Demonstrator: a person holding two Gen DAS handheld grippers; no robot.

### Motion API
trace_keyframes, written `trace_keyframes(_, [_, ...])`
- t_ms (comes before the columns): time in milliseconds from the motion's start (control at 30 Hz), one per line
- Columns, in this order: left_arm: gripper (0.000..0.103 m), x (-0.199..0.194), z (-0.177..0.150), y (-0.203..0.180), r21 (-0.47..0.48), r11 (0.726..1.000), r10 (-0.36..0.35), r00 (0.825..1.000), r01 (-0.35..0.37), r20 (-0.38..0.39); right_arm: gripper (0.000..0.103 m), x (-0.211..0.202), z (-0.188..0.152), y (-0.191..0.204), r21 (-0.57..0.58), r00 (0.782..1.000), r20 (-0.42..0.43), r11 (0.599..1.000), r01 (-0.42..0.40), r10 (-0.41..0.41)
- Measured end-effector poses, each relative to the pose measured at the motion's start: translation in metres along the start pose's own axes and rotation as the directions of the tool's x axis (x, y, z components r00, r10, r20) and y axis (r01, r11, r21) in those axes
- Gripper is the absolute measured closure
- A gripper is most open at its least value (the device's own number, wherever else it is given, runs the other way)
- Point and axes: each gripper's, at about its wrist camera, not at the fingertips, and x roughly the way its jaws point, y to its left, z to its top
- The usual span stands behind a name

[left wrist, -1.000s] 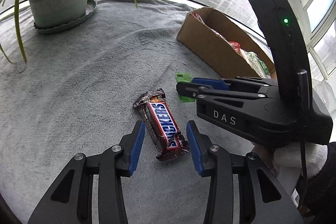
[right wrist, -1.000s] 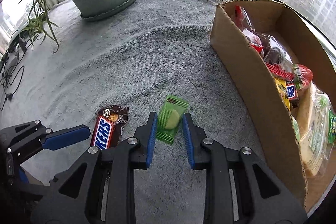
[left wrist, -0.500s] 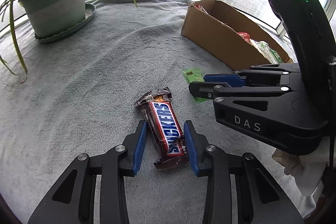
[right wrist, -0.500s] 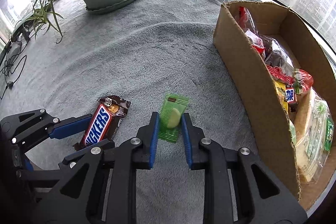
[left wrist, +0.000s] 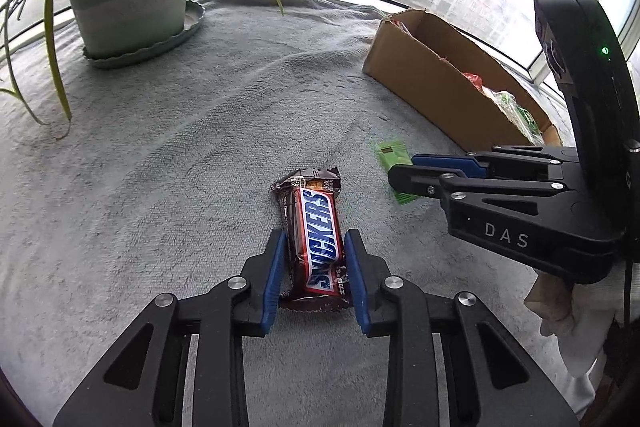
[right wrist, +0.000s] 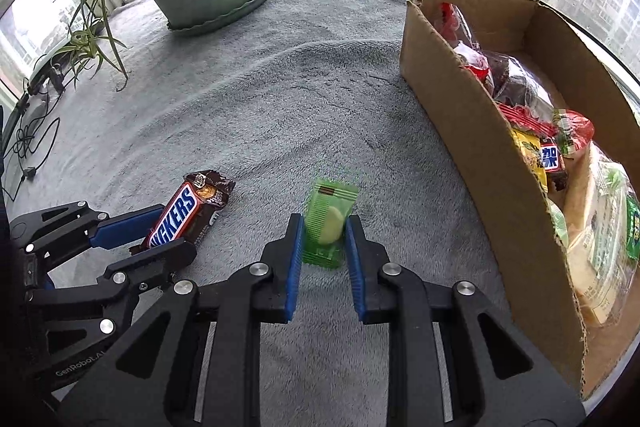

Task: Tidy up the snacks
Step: 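Carry the Snickers bar and small green candy into the box and open both grippers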

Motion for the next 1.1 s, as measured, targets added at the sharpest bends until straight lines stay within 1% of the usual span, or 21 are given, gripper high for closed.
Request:
trace_keyframes(167, [0.075,-0.002,0.001,0.002,0.006,1.000,0.015,1.000,-0.015,0.005,0.082,-0.004,-0.007,0.001,0.013,1.000,0.011,1.000,-0.005,0.004])
trace_keyframes(333, [0.075,-0.004,-0.001,0.003,0.006,1.000,0.014,1.000,-0.014,0.006,0.082,-0.014,-0.012,-0.002,0.032,0.999,0.028,0.999,-0.019,0.019])
trace_keyframes(433, [0.075,-0.007,-0.001,0.004,0.001,1.000,0.008,1.000,-0.008,0.009,0.082,-0.023,-0.014,-0.005,0.045,0.998,0.048,0.998,-0.032,0.030])
trace_keyframes(633, [0.075,-0.021,0.005,0.006,-0.017,1.000,-0.016,0.999,0.016,0.043,0.082,-0.053,-0.014,-0.010,0.059,0.993,0.109,0.997,-0.055,0.048])
trace_keyframes(767, [0.075,-0.032,0.017,0.003,-0.011,0.999,-0.037,0.997,0.038,0.070,0.082,-0.077,-0.006,-0.020,0.071,0.986,0.167,0.997,-0.041,0.028])
trace_keyframes(867, [0.075,-0.036,0.032,-0.003,0.005,0.999,-0.052,0.994,0.052,0.095,0.082,-0.093,0.000,-0.032,0.081,0.978,0.206,0.997,-0.007,-0.010])
trace_keyframes(1100, [0.075,-0.035,0.071,-0.031,0.075,0.994,-0.085,0.986,0.075,0.140,0.082,-0.109,0.009,-0.073,0.135,0.967,0.238,0.989,0.063,-0.094])
